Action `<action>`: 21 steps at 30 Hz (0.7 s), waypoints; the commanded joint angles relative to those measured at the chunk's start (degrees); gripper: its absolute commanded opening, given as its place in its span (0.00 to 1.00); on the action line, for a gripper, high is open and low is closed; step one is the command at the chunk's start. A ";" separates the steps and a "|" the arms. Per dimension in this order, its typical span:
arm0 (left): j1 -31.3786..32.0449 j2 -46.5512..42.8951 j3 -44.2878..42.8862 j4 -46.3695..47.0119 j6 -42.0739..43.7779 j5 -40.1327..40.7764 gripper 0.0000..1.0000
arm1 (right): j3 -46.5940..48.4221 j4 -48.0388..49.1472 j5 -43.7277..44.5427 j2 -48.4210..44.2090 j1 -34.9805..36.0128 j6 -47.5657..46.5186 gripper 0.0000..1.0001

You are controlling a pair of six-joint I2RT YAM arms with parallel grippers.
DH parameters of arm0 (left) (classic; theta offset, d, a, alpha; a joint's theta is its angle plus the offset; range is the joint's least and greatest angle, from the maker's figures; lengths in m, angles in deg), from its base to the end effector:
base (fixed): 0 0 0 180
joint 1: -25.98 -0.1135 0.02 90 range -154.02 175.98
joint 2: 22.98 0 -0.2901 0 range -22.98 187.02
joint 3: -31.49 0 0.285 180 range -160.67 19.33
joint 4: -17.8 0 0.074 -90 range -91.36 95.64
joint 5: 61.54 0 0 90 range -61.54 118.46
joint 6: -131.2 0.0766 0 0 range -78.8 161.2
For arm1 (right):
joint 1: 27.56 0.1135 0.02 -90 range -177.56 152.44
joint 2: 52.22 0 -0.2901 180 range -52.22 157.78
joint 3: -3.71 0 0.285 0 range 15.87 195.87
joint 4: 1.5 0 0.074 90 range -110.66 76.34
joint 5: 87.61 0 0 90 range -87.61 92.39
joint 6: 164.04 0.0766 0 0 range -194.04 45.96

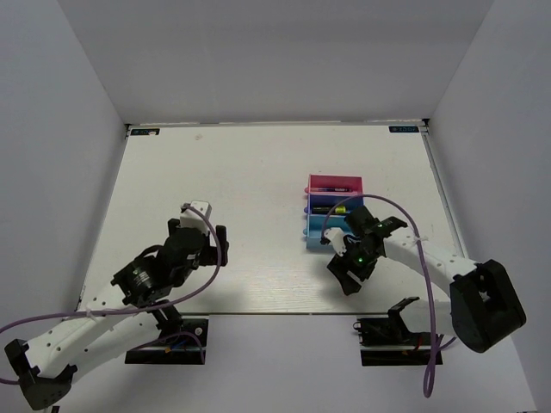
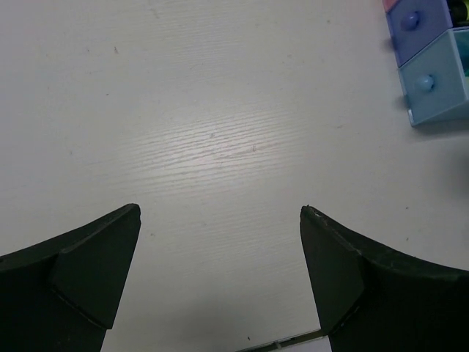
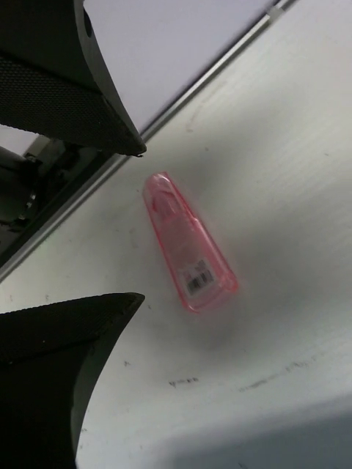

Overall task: Sort the stationery into containers
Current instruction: Pick up the stationery from the center of the board.

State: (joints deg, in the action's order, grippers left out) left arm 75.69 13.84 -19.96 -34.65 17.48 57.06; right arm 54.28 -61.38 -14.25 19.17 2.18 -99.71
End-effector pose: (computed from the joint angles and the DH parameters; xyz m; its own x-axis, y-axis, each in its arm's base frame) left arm 0.1412 -0.1099 0.2727 -0.5341 0.0838 -0.8413 0.2298 0.9720 -0.0490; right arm 0.1781 0.1270 0.1417 -0.5490 -0.7917 -0.2681 -0.8358 0.5171 0.1847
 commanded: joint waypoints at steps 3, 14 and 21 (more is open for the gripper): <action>-0.23 -2.45 2.11 -3.29 -2.03 1.63 1.00 | -1.23 8.08 5.74 -0.12 4.53 7.82 0.79; -0.32 -5.62 4.75 -3.12 -1.85 1.63 1.00 | -0.80 10.55 9.01 4.54 11.92 10.20 0.79; -0.14 -7.55 5.10 -3.65 -1.41 1.55 1.00 | -0.18 9.32 8.47 6.65 17.54 8.80 0.73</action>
State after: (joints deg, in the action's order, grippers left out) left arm 75.65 6.87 -15.19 -37.87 16.25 57.85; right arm 54.44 -52.75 -2.28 24.29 17.10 -90.95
